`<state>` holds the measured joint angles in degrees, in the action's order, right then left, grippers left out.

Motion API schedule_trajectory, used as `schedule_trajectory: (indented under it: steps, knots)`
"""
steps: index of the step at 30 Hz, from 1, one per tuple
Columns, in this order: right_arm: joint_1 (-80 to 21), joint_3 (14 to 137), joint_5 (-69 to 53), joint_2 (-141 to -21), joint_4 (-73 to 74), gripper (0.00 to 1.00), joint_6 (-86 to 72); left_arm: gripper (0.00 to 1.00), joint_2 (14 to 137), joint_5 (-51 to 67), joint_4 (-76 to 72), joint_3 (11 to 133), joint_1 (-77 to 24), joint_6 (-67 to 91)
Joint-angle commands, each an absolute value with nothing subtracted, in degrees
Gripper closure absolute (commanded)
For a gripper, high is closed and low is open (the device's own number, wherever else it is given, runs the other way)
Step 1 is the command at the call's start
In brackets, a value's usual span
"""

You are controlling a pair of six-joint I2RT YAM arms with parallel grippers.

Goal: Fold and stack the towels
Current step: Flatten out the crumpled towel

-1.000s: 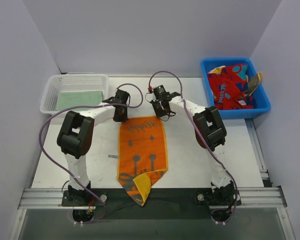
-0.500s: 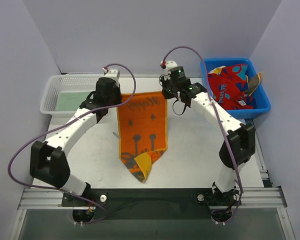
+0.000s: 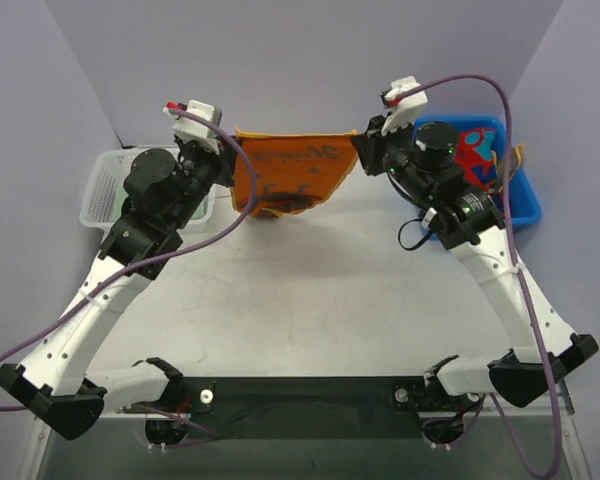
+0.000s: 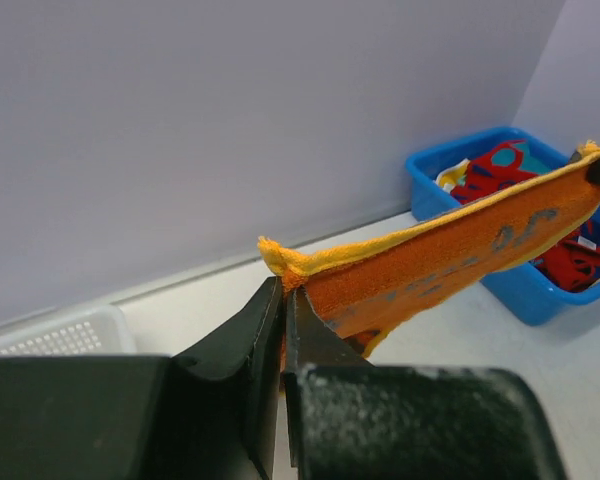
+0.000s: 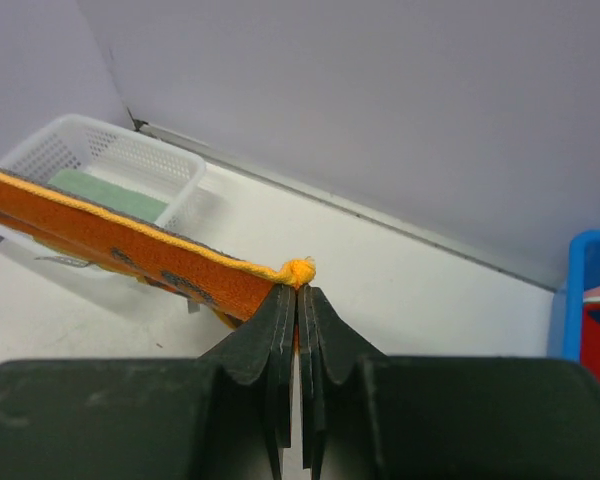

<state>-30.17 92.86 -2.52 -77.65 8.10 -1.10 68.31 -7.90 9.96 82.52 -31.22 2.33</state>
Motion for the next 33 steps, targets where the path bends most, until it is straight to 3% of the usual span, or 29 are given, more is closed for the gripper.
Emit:
schedule_trajectory:
  steps: [1, 7, 15, 21, 28, 31, 33]
  knots:
    - [-30.50, 93.69, -2.62, -71.04, 6.77, 1.00, 2.11, 1.00, 63.12, -13.97, 8.35, 85.87, -34.18, -3.77]
    - [-31.46, 88.69, -8.42, -59.97, 7.12, 1.00, 1.41, 1.00, 55.38, -14.15, 10.11, 85.17, -40.68, -4.57]
    - [-31.55, 87.54, -13.10, -50.11, 12.74, 1.00, 0.00, 1.00, 45.89, -5.46, 14.32, 83.67, -42.10, -0.80]
    - [-31.55, 88.50, -9.94, -50.62, 13.71, 1.00, -1.58, 1.00, 48.85, -6.06, 17.05, 84.38, -42.01, -0.35]
    - [-31.55, 82.37, -9.40, -60.64, 14.15, 1.00, -3.86, 1.00, 55.72, -8.97, 16.88, 79.11, -42.01, 1.48]
    - [-31.47, 75.78, -8.45, -62.75, 12.93, 0.87, -6.58, 1.00, 57.74, -5.47, 16.00, 75.87, -42.10, 4.56]
    - [-31.12, 69.80, -7.65, -63.19, 11.35, 0.72, -7.82, 1.00, 59.41, -3.87, 14.60, 73.75, -42.36, 8.16]
